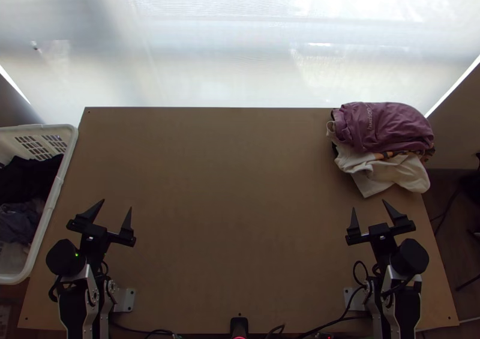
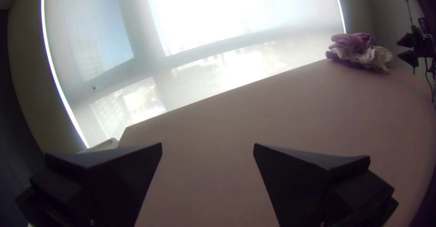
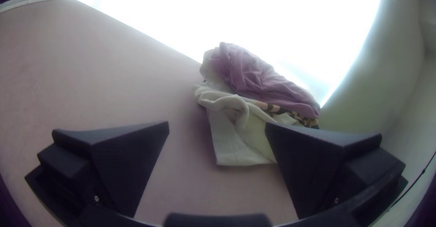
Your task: Fold the t-shirt
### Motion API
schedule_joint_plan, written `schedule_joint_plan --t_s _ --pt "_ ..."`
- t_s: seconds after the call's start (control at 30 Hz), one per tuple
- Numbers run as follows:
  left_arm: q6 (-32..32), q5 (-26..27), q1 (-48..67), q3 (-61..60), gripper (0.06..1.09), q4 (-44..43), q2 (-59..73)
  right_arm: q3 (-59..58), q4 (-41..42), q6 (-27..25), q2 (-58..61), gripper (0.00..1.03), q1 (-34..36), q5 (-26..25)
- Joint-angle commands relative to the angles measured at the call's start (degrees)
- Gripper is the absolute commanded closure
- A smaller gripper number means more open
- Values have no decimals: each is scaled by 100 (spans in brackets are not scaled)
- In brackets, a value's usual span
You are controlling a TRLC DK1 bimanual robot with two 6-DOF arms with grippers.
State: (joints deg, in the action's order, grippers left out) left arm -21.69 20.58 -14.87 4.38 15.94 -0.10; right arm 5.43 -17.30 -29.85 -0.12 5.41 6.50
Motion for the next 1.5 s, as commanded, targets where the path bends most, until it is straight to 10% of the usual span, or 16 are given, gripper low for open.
schedule_joint_plan --t_s 0.0,0.33,0.6,0.97,1.1,1.47 --pt "-10 219 512 1 10 40 1 2 -28 23 -6 4 171 79" --pt "262 271 969 19 10 -162 1 28 192 -329 205 4 470 -35" --pt "939 166 -270 652 10 -399 353 933 930 -733 1550 4 -1033 -2434" --pt "754 -344 -4287 2717 10 -188 2822 4458 -476 814 4037 5 -1648 -3296" --pt "271 -1065 -4639 3174 10 -267 4044 5117 -1126 1341 4345 5 -1842 -3392" --pt "-10 -1065 -5227 5925 10 805 8184 6374 -2190 1578 4758 5 -2035 -3392"
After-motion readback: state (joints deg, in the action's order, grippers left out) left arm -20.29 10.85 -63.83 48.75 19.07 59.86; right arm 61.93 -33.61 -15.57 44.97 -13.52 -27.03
